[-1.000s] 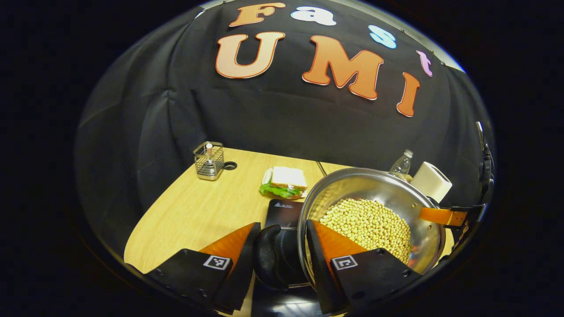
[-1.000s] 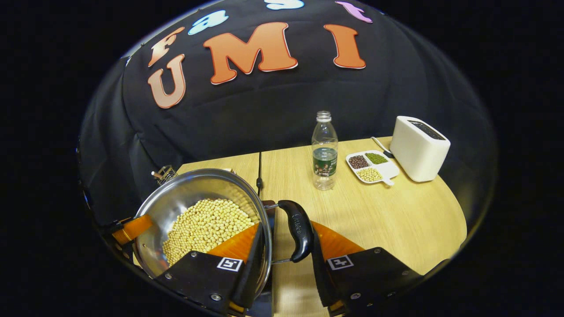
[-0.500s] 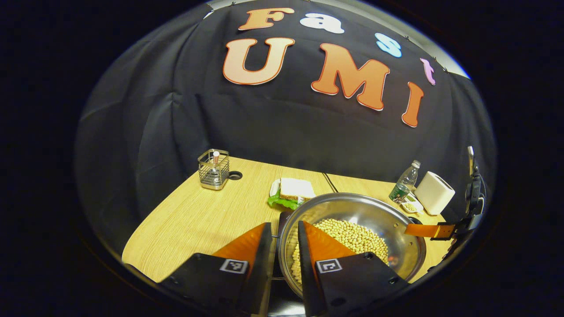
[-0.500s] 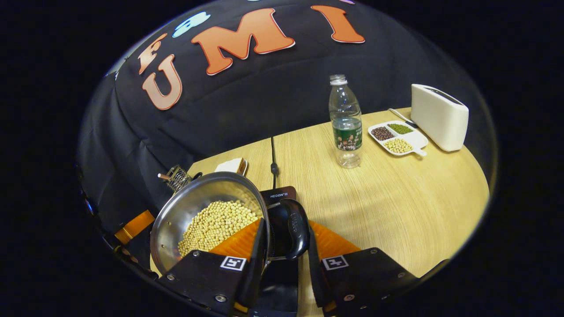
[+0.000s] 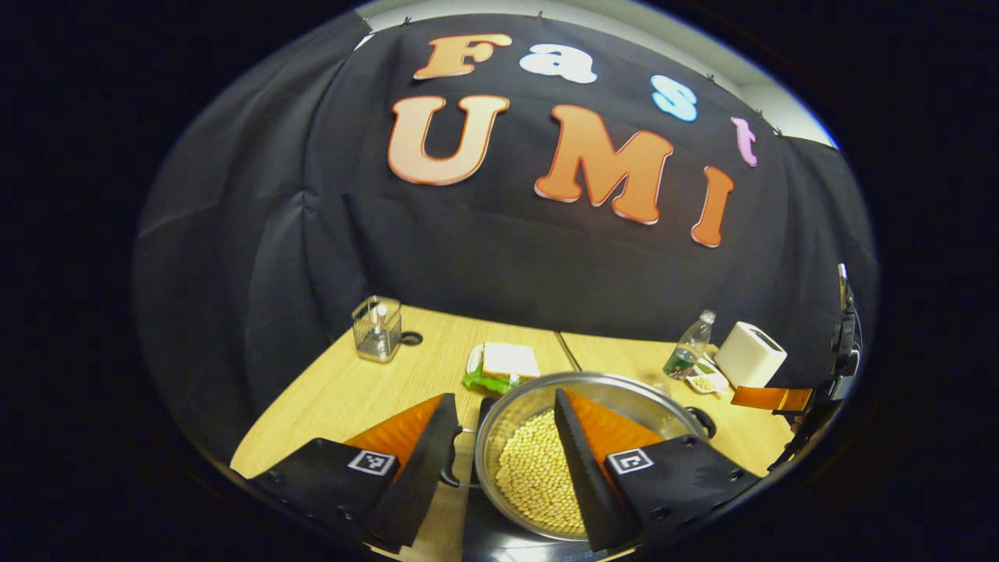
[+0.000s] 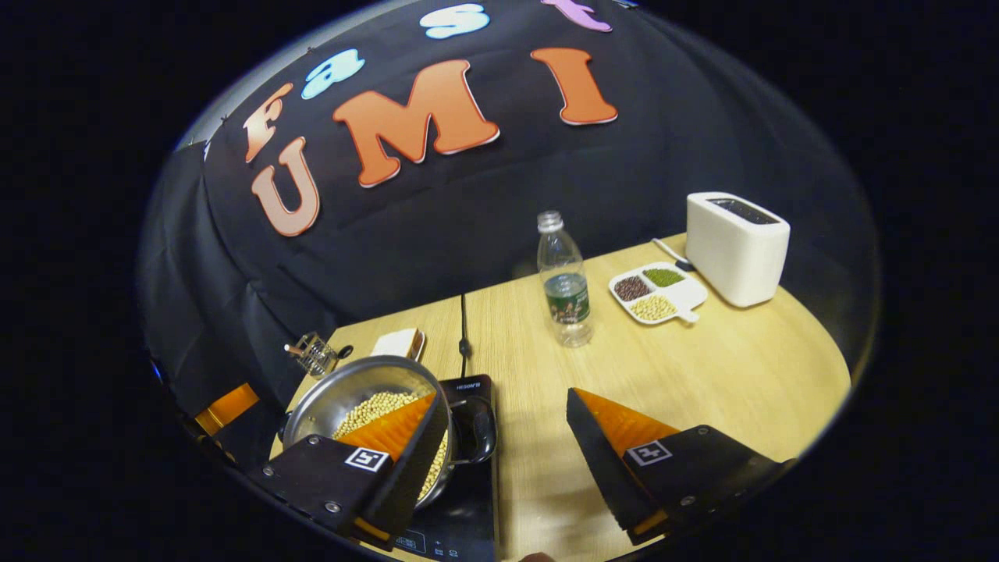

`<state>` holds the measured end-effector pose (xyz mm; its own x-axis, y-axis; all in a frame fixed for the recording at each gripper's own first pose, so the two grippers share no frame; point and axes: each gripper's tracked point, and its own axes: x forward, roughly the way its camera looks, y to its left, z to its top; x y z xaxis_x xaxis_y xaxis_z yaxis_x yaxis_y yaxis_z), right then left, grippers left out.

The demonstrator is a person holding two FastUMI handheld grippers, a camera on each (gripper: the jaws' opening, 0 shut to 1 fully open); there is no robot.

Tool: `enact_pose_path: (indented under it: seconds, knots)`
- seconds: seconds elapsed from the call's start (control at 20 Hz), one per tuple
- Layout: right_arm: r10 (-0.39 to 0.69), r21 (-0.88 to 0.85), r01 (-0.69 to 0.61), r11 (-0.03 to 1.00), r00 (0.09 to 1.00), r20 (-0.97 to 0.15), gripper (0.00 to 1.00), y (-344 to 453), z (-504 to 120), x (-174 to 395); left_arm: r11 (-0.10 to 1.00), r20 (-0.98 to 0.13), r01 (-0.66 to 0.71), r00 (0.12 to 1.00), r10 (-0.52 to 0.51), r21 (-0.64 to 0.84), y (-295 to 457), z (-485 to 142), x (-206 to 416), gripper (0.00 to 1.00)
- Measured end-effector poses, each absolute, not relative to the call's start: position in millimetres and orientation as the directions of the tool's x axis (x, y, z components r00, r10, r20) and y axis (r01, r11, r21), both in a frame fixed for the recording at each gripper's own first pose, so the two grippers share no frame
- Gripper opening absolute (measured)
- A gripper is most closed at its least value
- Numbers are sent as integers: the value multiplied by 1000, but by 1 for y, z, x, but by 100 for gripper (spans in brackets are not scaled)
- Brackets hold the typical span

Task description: First push the handle of the pot to place it horizontally, then grasp the pot with both hands and set it on the induction cooktop.

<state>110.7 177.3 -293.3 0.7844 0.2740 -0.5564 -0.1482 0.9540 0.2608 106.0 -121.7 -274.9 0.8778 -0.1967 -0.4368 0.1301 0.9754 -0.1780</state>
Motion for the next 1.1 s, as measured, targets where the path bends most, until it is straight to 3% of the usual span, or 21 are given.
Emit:
enact_pose_path:
  seconds: [0.1, 0.4, 0.55, 0.85, 1.05, 1.1]
  knots:
    - [255, 240, -149, 959, 825, -505, 95, 157, -256, 110, 976, -372, 145, 908, -195, -160, -124, -228, 107, 97]
    - [180, 152, -138, 979, 934, -308, 95, 95, -141, 107, 991, -184, 99, 976, -115, -95, -92, -98, 96, 98]
    - [152, 119, -129, 985, 965, -213, 95, 72, -92, 95, 989, -143, 76, 985, -94, -126, -74, -54, 74, 99]
    - [158, 48, -154, 987, 982, -107, 95, 56, -42, 68, 994, -24, -68, 998, 66, -82, -19, 5, 58, 98]
    - [153, 5, -153, 988, 986, -70, 95, 50, -30, 60, 992, -14, -44, 999, 43, -115, -27, 15, 40, 99]
    - [157, -1, -158, 988, 985, -67, 100, 52, -30, 59, 992, -20, -36, 999, 34, -121, -30, 13, 40, 99]
